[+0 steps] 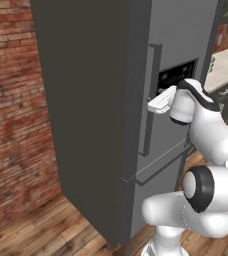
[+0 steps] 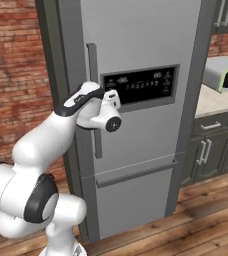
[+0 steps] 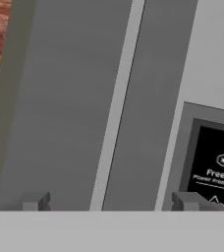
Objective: Gather the lemon and bell pepper from the fridge and place them on a tray on the dining counter. Then gather the fish and steak from the fridge and place them on the other tray.
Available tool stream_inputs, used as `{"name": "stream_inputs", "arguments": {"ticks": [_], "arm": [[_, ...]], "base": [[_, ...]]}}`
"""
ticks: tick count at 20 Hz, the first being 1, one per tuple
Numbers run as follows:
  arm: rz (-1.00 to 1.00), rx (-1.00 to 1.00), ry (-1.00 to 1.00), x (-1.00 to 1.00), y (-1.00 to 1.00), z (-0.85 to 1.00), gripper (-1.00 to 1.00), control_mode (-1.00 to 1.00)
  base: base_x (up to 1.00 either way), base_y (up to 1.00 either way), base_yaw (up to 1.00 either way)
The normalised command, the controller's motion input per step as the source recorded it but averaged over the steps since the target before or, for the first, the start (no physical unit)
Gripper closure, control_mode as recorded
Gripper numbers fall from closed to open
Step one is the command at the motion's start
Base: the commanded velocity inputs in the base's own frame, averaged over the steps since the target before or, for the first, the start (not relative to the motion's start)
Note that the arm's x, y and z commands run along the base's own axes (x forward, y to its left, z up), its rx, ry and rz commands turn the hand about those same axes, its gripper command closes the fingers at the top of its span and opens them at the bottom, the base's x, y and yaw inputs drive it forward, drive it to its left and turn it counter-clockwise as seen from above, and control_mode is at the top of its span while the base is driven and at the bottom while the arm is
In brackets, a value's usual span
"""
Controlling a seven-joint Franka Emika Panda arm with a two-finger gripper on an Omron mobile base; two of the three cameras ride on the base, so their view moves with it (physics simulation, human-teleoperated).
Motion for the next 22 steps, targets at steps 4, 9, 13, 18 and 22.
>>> {"name": "stream_inputs", "arguments": {"ticks": [4, 9, 13, 18, 22], "arm": [[0.03, 0.00, 0.00, 0.25, 0.01, 0.00, -1.00, -1.00], [0.00, 0.00, 0.00, 0.09, 0.16, 0.00, -1.00, -1.00], [0.00, -0.01, 0.00, 0.05, 0.28, 0.00, 1.00, -1.00], [0.00, -0.01, 0.00, 0.00, 0.13, 0.00, 1.00, -1.00], [-0.02, 0.00, -0.07, -0.10, -0.13, 0.02, 1.00, -1.00]], "base": [[0.00, 0.00, 0.00], [0.00, 0.00, 0.00], [0.00, 0.00, 0.00], [0.00, 0.00, 0.00], [0.00, 0.00, 0.00]]}}
